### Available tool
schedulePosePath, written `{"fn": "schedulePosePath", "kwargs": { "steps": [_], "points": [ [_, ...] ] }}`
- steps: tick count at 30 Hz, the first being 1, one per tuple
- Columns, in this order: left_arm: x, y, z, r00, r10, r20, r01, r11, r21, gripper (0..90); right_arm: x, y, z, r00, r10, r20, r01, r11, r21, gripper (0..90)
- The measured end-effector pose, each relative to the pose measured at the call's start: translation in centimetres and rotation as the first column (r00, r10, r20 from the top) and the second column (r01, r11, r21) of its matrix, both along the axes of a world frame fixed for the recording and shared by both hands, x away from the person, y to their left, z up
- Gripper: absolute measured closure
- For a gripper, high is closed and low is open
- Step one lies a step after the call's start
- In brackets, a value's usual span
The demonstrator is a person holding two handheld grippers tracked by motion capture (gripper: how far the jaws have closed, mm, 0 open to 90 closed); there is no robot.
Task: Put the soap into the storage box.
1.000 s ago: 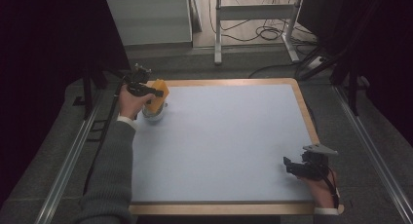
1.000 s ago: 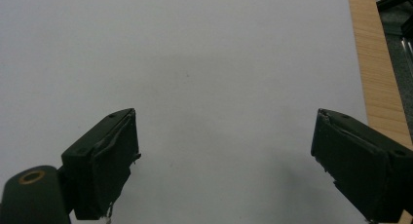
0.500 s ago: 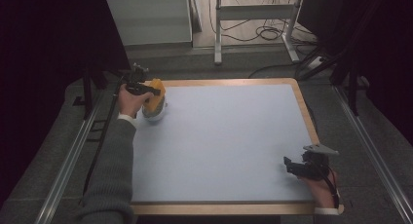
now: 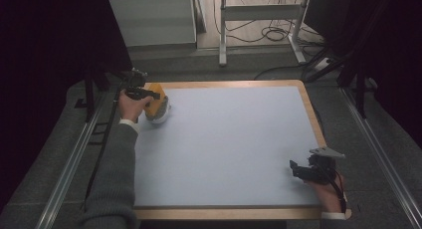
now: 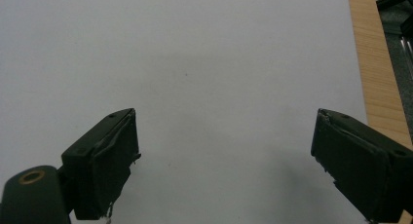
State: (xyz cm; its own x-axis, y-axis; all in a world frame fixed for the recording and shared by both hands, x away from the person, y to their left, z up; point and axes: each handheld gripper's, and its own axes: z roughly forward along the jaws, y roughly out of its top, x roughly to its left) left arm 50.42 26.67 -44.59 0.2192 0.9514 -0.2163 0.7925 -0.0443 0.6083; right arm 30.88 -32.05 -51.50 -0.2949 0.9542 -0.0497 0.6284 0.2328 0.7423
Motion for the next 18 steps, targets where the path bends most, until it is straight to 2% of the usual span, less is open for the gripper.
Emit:
{"fn": "schedulePosePath", "kwargs": {
  "steps": [5, 18],
  "points": [
    [0.2, 0.0, -0.6, 0.9999, 0.002, -0.011, -0.002, 1.0, -0.003, 61.2, 0.0, 0.0, 0.0, 1.0, 0.0, 0.0, 0.0, 1.0, -0.001, 10.1],
    [0.6, 0.5, -2.0, 0.9979, 0.057, -0.032, -0.057, 0.9983, -0.009, 61.2, 0.0, 0.0, -0.1, 1.0, -0.001, -0.001, 0.001, 1.0, -0.002, 10.1]
  ]
}}
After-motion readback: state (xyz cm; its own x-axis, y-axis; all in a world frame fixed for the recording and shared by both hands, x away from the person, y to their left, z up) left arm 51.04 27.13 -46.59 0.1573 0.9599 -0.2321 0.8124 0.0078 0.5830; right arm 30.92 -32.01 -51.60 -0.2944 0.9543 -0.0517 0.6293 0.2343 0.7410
